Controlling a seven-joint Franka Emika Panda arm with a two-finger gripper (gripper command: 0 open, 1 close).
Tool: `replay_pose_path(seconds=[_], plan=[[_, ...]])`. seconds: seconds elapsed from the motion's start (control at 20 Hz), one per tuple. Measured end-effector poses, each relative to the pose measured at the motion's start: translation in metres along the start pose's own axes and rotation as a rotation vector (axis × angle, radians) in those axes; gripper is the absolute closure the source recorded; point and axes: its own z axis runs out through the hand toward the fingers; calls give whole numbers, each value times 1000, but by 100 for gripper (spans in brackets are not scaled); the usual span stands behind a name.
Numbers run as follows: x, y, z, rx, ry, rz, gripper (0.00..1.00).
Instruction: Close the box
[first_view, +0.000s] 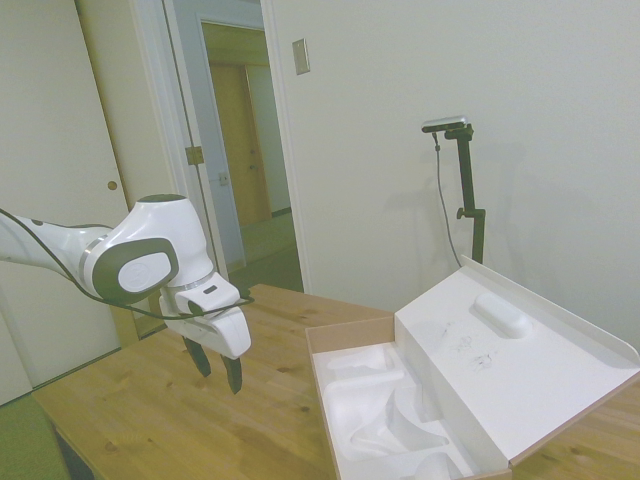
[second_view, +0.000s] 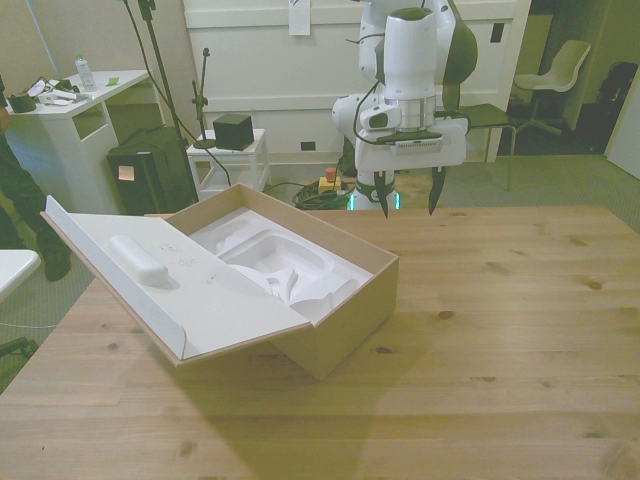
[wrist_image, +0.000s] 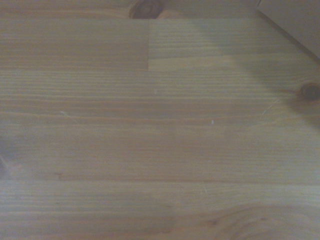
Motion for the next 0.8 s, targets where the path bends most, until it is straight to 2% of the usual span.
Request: replay_pose_path(seconds=[0.2,0.35,0.55,0.8], plan=[[5,5,-2,9,2,31,0],[23,30,-16,58,27,86,0],[44,56,-65,151,100,144,0],[104,87,-154,281,224,264,0]])
